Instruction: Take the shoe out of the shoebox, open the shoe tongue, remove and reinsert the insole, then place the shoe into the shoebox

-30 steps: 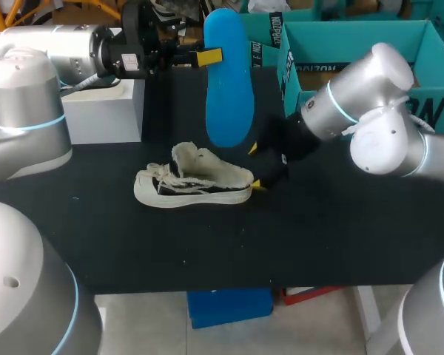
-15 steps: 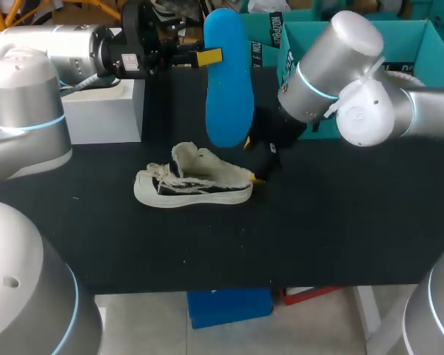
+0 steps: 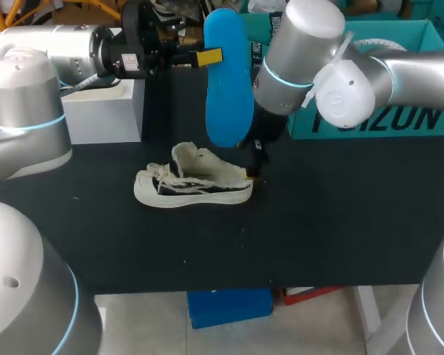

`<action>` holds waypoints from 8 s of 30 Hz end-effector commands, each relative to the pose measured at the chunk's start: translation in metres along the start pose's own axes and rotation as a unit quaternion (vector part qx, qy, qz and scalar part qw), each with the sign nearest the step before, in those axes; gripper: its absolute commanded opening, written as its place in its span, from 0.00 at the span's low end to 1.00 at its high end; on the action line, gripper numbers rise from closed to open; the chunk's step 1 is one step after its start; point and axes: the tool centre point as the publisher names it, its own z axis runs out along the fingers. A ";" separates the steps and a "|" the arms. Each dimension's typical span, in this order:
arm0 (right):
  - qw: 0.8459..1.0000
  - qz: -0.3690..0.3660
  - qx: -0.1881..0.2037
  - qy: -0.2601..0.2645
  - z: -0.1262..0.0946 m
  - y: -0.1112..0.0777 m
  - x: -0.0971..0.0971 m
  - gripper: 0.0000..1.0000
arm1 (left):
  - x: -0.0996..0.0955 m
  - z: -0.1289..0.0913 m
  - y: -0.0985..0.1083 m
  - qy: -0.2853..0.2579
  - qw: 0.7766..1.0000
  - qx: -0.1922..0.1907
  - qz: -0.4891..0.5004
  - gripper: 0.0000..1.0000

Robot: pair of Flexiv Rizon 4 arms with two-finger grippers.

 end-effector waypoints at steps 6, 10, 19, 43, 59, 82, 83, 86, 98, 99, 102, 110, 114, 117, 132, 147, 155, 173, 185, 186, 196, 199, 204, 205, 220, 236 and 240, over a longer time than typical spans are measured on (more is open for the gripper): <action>1.000 -0.001 0.023 -0.005 0.006 0.011 -0.004 1.00 | 0.001 0.001 0.001 -0.002 1.000 0.000 0.001 0.00; 1.000 -0.006 0.018 -0.006 0.009 0.019 -0.009 1.00 | 0.001 0.001 0.001 -0.002 1.000 0.000 0.001 0.00; 1.000 -0.009 0.009 -0.001 0.020 0.024 -0.018 1.00 | 0.001 0.001 0.001 -0.002 1.000 0.000 0.001 0.00; 0.999 -0.021 0.004 0.031 0.041 0.048 -0.039 1.00 | 0.001 0.001 0.001 -0.002 1.000 0.000 0.001 0.00; 0.998 -0.038 0.003 0.045 0.048 0.066 -0.051 1.00 | 0.001 0.001 0.001 -0.002 1.000 0.000 0.001 0.00; 0.995 -0.033 -0.009 0.094 0.065 0.064 -0.042 0.00 | 0.001 0.001 0.001 -0.002 1.000 0.000 0.001 0.00; 0.995 -0.033 -0.009 0.094 0.065 0.064 -0.042 0.00 | 0.001 0.001 0.001 -0.002 1.000 0.000 0.001 0.00; 0.995 -0.033 -0.009 0.094 0.065 0.064 -0.042 0.00 | 0.001 0.001 0.001 -0.002 1.000 0.000 0.001 0.00; 0.994 -0.023 -0.010 0.103 0.054 0.063 -0.041 0.00 | 0.001 0.001 0.001 -0.002 1.000 0.000 0.001 0.00; 0.995 -0.007 -0.020 0.098 0.047 0.061 -0.044 0.00 | 0.001 0.001 0.001 -0.002 1.000 0.000 0.001 0.00; 0.996 0.024 -0.015 0.083 0.029 0.053 -0.051 0.00 | 0.001 0.001 0.001 -0.002 1.000 0.000 0.001 0.00; 0.992 0.116 0.027 0.035 -0.010 0.038 -0.061 0.00 | 0.001 0.001 0.001 -0.002 1.000 0.000 0.001 0.00; 0.983 0.177 0.052 0.015 -0.018 0.031 -0.063 0.00 | 0.001 0.001 0.001 -0.002 1.000 0.000 0.001 0.00; 0.969 0.238 0.063 0.002 -0.022 0.024 -0.066 0.00 | 0.001 0.001 0.001 -0.002 1.000 0.000 0.001 0.00; 0.892 0.449 0.031 -0.050 -0.025 -0.003 -0.068 0.00 | 0.001 0.001 0.001 -0.002 1.000 0.000 0.001 0.00; 0.825 0.557 0.033 -0.090 -0.021 -0.006 -0.060 0.00 | 0.001 0.001 0.001 -0.002 1.000 0.000 0.001 0.00; 0.798 0.594 0.015 -0.098 -0.014 -0.006 -0.049 0.00 | 0.001 0.001 0.001 -0.002 1.000 0.000 0.001 0.00; 0.735 0.671 -0.008 -0.104 0.019 -0.007 -0.031 0.00 | 0.001 0.001 0.001 -0.002 1.000 0.000 0.001 0.00; 0.719 0.688 0.000 -0.099 0.043 -0.008 -0.021 0.00 | 0.001 0.001 0.001 -0.002 1.000 0.000 0.001 0.00; 0.719 0.688 0.000 -0.098 0.044 -0.009 -0.020 0.00 | 0.001 0.001 0.001 -0.002 1.000 0.000 0.001 0.00; 0.710 0.697 -0.013 -0.098 0.037 -0.013 -0.009 1.00 | 0.001 0.001 0.001 -0.002 1.000 0.000 0.001 0.00; 0.707 0.700 -0.026 -0.098 0.028 -0.016 -0.007 1.00 | 0.001 0.001 0.001 -0.002 1.000 0.000 0.001 0.00; 0.714 0.691 -0.038 -0.109 0.010 -0.019 0.000 1.00 | 0.001 0.001 0.001 -0.002 1.000 0.000 0.001 0.00; 0.715 0.689 -0.043 -0.110 0.006 -0.020 0.002 1.00 | 0.001 0.001 0.001 -0.002 1.000 0.000 0.001 0.00; 0.745 0.638 -0.194 -0.021 -0.042 -0.040 0.017 1.00 | 0.001 0.001 0.001 -0.002 1.000 0.000 0.001 0.00; 0.744 0.589 -0.307 0.071 -0.061 -0.040 0.017 1.00 | 0.001 0.001 0.001 -0.002 1.000 0.000 0.001 0.00; 0.744 0.589 -0.307 0.071 -0.061 -0.040 0.017 1.00 | 0.001 0.001 0.001 -0.002 1.000 0.000 0.001 0.00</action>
